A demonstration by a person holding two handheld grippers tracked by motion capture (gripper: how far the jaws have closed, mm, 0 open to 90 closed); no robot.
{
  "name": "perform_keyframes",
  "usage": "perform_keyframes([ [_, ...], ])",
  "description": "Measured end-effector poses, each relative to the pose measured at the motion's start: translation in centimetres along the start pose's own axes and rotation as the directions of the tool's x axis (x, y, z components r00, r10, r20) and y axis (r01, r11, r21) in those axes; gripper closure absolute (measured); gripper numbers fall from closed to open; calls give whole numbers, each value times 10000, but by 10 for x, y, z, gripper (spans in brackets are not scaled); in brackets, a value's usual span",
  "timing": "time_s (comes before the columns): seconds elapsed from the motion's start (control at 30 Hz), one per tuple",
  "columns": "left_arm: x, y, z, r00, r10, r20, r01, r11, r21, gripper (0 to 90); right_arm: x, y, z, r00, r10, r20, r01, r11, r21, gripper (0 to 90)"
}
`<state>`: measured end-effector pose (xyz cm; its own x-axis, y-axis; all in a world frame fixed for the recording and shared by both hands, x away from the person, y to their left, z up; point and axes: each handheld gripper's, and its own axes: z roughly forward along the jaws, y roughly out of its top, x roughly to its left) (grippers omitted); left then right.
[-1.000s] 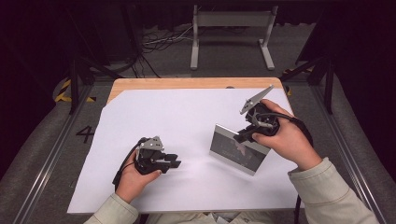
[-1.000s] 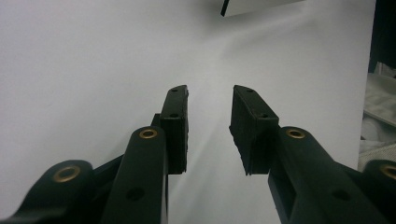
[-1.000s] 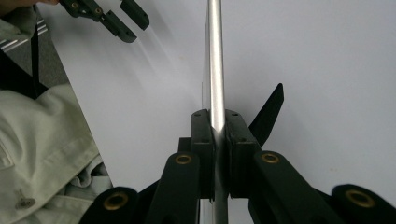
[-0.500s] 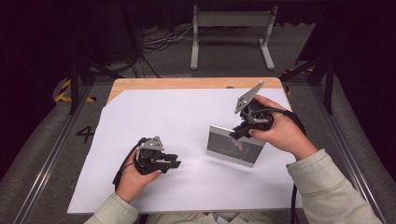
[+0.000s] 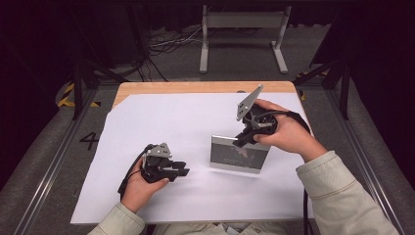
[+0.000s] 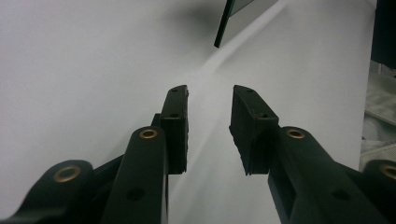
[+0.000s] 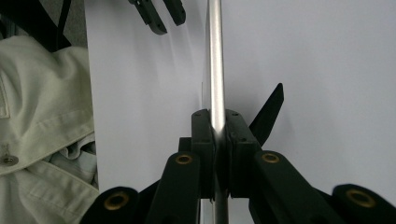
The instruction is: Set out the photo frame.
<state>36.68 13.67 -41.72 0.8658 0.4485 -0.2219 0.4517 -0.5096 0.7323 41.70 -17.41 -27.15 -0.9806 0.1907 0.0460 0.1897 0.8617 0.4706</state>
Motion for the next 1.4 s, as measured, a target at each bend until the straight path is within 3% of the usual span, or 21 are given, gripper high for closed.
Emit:
perform_keyframes([
  [0.17,0,0,0,10000,10,-1,-10,10000,5,679,-5,1,4,9993,-318,-206,319,9995,54,842],
  [0.33,1,0,0,10000,8,-21,-8,10000,6,679,-9,1,8,9947,-933,-420,933,9956,-28,842],
  [0.63,0,0,1,10000,10,-2,-10,10000,23,679,-18,-1,14,9894,-1246,-747,1250,9922,5,842],
  [0.9,1,0,1,10000,10,9,-10,10000,23,678,-19,0,20,9879,-1364,-743,1382,9902,205,842],
  [1.1,0,0,1,10000,14,25,-14,10000,17,679,-21,-1,21,9873,-1387,-771,1396,9902,63,839],
  [1.4,1,0,1,10000,34,16,-34,10000,4,678,-24,-4,21,9884,-1479,-350,1473,9889,-174,815],
])
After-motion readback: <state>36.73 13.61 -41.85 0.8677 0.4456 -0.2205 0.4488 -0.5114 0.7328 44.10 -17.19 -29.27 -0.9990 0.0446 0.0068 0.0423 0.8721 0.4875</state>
